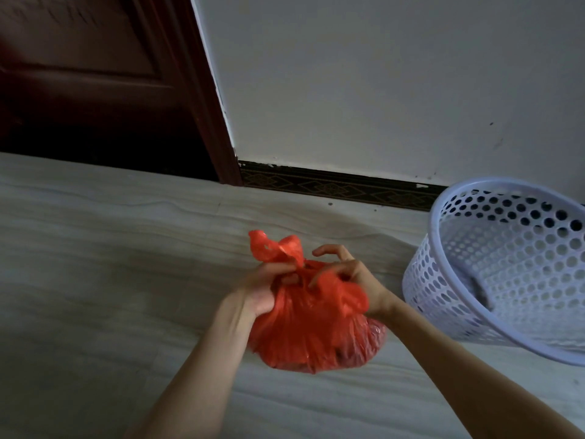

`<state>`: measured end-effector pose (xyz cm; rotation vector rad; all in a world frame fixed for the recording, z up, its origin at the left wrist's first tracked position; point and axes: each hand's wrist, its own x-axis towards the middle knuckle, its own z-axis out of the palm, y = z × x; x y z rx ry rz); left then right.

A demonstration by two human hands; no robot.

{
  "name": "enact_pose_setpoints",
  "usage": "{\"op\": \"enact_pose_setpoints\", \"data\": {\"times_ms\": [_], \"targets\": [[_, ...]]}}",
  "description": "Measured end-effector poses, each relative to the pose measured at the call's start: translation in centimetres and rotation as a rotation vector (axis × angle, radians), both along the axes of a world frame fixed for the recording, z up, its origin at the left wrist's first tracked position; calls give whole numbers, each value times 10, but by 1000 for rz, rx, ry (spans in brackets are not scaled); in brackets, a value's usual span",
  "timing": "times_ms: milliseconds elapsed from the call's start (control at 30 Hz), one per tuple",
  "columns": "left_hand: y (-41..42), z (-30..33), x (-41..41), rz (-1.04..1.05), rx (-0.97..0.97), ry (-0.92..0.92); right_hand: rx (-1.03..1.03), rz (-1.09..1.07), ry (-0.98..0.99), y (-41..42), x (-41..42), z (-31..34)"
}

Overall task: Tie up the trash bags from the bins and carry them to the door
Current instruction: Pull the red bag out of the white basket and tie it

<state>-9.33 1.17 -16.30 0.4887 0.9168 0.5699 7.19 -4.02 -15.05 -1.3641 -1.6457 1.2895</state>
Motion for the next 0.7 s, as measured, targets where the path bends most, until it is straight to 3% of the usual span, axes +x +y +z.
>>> {"op": "enact_pose_setpoints", "data": {"times_ms": [133,300,467,700], "targets": [[-4,23,4,-106,399,56,-138,-286,166,4,1,3],[-17,2,2,103,487,262,-403,-482,339,4,-16,-6],[-9,-19,-5,90,690,372,-685,-355,671,3,-15,-2],[-15,-13,-6,137,657,293,-753,-347,725,11,-16,0]]}}
